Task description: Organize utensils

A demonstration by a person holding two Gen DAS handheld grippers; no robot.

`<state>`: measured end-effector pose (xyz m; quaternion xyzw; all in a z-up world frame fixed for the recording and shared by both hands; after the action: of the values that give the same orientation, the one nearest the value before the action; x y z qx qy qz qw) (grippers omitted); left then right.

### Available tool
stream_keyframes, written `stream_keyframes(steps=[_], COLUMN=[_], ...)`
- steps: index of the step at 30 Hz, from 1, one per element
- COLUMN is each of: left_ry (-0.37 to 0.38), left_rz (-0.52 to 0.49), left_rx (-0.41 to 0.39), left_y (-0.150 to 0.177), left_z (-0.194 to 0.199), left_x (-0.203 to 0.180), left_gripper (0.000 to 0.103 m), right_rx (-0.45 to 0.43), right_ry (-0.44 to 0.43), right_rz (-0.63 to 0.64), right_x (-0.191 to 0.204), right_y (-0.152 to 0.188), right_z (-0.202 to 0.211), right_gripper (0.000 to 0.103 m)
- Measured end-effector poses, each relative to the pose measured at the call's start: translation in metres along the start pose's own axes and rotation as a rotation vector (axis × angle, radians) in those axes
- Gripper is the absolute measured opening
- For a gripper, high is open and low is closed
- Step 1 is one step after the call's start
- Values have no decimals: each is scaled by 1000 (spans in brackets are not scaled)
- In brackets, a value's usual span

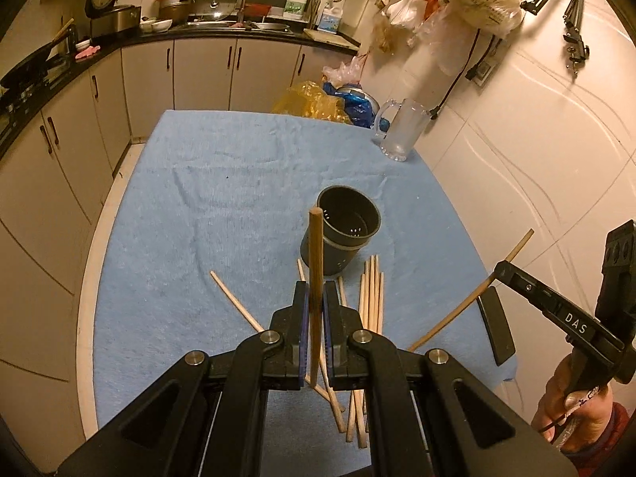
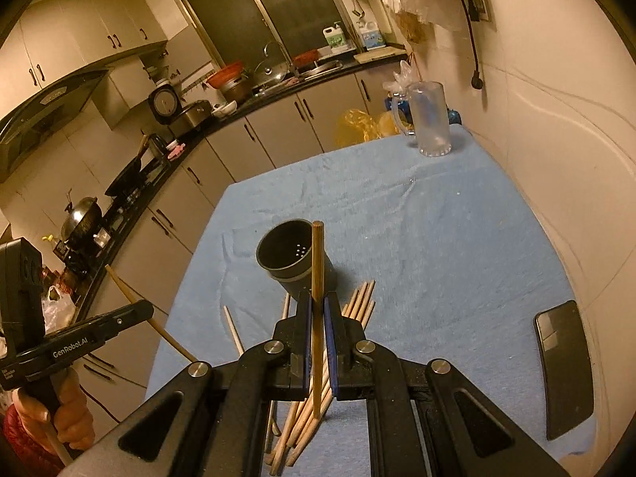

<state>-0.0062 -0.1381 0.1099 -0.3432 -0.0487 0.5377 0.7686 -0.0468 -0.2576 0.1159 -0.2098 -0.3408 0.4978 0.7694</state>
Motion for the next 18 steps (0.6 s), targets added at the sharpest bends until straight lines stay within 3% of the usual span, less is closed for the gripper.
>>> stream_keyframes(steps=[10, 18], left_ry=[5, 24], left_rz=[-13, -27], left_rx=[-45, -86], left_y=[-21, -54], left_z=[16, 34], left_x=[-9, -24], left_gripper=[6, 6], right_rx=[-59, -110], right_ry=[-23, -70], right_rz=[10, 12], right_x=[7, 18], right_y=[-20, -56], right_z=[21, 35], right_gripper=[7, 7])
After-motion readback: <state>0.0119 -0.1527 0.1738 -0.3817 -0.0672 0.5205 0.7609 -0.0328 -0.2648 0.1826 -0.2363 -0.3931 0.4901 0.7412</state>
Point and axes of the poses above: each gripper's, at about its wrist camera, not at the fingertips, and z roughly against the way its jaws point, x to its left, y to its underside, the point moved 10 cm from there along -z, roughly the way its jaws point, and after that the axes turned 3 degrees about z, right-handed, at the moved point
